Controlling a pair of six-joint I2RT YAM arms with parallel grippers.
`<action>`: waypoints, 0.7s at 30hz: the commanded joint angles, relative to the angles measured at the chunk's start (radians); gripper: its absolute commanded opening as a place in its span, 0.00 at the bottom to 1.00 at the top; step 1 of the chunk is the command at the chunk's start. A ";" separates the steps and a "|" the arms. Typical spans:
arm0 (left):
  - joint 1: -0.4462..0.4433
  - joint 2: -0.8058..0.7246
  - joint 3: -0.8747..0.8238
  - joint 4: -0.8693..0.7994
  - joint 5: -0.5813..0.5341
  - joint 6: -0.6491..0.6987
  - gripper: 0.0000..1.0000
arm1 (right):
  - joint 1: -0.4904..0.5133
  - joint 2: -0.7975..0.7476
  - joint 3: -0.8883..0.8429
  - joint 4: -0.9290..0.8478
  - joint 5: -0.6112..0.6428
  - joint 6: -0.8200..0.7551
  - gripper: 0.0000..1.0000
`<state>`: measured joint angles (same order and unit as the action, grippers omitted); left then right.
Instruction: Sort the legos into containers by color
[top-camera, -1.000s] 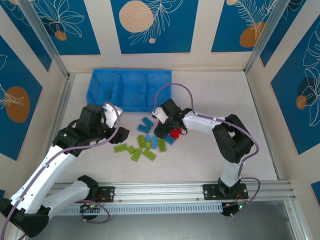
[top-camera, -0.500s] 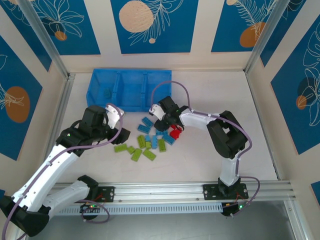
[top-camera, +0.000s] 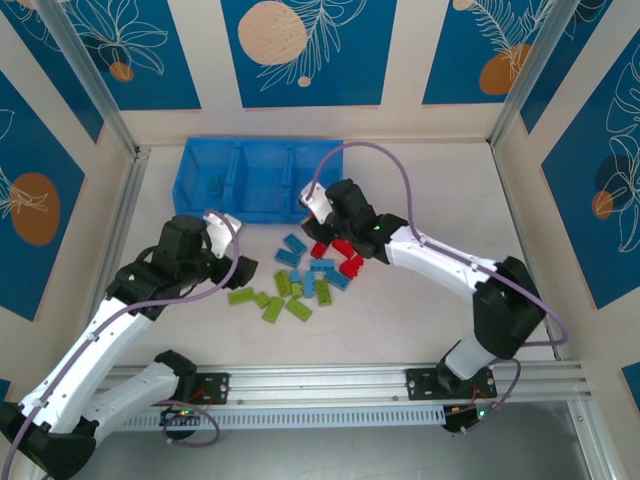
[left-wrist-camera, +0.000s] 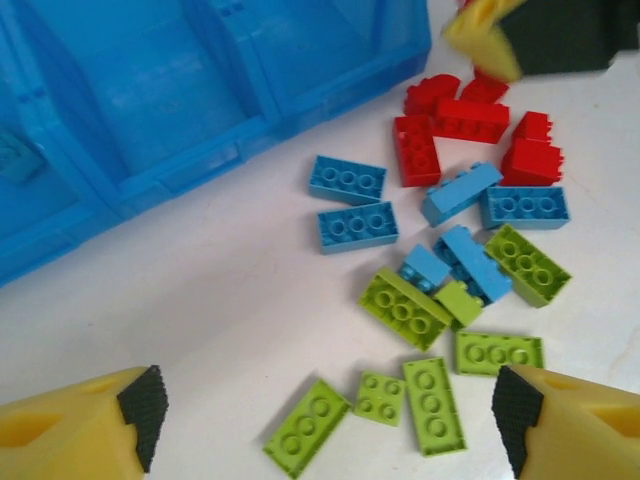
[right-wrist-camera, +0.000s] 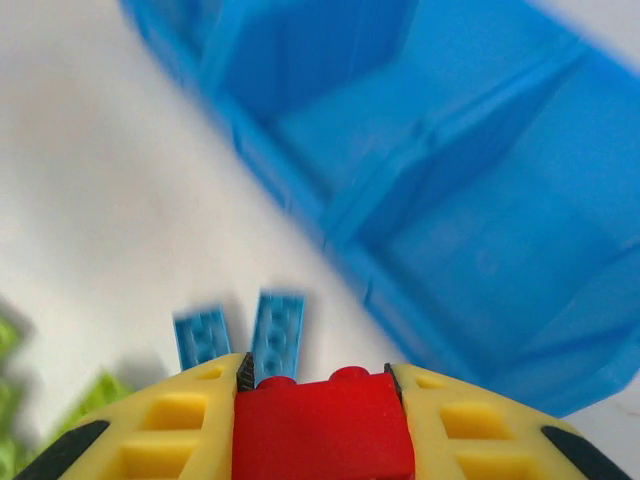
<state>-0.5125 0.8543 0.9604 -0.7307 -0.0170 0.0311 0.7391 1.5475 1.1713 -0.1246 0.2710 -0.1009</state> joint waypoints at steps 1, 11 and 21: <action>0.012 -0.011 -0.014 0.029 -0.097 -0.012 0.94 | -0.009 0.092 0.089 0.054 0.193 0.212 0.21; 0.014 0.000 -0.029 0.022 -0.175 -0.014 1.00 | -0.159 0.586 0.658 -0.287 0.135 0.457 0.24; 0.016 0.018 -0.028 0.014 -0.198 -0.012 1.00 | -0.179 0.733 0.921 -0.455 0.044 0.525 0.50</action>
<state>-0.5049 0.8719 0.9367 -0.7181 -0.1886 0.0254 0.5545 2.2971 2.0274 -0.5106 0.3580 0.3706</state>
